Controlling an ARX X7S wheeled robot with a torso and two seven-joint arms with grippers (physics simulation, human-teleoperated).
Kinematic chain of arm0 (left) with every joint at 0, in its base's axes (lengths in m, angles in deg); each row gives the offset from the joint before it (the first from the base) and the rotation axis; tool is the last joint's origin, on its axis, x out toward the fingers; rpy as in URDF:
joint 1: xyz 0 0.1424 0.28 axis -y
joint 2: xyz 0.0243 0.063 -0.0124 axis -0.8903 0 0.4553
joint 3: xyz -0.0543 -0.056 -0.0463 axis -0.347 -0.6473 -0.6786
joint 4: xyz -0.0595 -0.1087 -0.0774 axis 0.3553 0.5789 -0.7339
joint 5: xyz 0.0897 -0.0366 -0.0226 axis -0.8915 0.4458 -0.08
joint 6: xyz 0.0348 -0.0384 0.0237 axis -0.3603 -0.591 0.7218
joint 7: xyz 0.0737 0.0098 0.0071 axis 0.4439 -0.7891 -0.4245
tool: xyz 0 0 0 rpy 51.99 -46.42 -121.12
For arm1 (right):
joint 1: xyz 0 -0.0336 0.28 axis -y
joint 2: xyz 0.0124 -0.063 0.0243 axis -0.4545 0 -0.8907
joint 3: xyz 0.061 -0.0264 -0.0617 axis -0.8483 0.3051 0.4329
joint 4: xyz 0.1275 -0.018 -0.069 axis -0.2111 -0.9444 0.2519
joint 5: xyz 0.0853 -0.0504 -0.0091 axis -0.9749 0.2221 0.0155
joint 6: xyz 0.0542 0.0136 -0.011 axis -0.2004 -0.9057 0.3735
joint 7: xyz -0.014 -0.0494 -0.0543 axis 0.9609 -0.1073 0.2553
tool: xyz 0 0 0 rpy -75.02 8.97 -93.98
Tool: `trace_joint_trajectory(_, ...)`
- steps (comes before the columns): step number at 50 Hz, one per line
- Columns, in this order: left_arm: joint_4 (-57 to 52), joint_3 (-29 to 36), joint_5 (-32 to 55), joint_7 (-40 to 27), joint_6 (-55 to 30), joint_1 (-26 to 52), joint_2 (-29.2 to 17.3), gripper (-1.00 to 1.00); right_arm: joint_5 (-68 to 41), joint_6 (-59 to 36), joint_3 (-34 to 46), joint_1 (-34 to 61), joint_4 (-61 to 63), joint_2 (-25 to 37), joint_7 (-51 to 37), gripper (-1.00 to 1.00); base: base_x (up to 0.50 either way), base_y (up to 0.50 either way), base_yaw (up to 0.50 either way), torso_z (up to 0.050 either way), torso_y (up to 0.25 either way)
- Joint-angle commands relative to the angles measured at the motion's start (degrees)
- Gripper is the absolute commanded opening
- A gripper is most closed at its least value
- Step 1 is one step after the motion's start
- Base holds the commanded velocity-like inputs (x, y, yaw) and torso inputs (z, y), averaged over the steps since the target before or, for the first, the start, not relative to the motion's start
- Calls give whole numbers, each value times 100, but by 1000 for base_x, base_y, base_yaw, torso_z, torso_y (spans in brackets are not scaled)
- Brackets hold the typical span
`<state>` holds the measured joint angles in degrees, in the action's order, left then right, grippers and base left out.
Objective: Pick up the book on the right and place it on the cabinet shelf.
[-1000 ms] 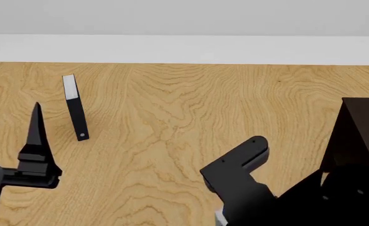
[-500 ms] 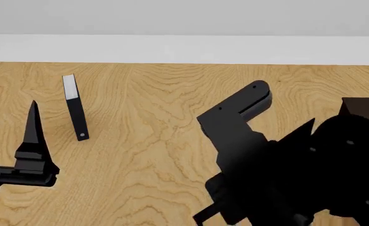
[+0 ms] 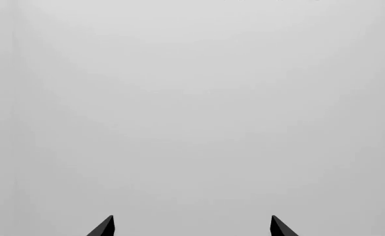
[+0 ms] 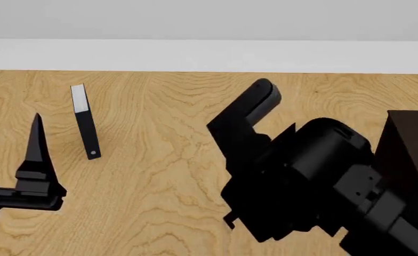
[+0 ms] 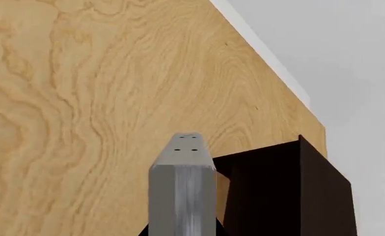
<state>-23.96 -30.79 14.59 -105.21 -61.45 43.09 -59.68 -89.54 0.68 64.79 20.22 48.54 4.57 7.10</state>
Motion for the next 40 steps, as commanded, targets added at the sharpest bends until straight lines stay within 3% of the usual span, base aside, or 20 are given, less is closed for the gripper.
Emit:
trace_joint_trajectory(1, -10, -24, 62, -12, 6, 7, -17, 100, 1224, 149, 402, -100, -891, -673, -327, -100, 0, 0, 0, 0, 0)
trace_joint_trajectory(6, -2, -32, 88, -12, 1, 20, -27, 100, 1418, 146, 478, -261, -1373, -1015, -832, -100, 0, 0, 0, 0, 2)
trace_joint_trajectory(18, -27, -97, 182, -32, -9, 14, -56, 100, 2106, 871, 874, -636, -2523, -1670, -686, -100, 0, 0, 0, 0, 1)
trace_joint_trajectory(29, 14, -108, 228, -32, 16, 32, -66, 100, 2458, 1012, 1003, -780, -3440, -2206, -1201, -100, 0, 0, 0, 0, 2)
trace_joint_trajectory(40, -20, -197, 328, -57, 11, 28, -95, 100, 2084, 910, 1420, -746, -3529, -2233, -1697, -100, 0, 0, 0, 1, 1)
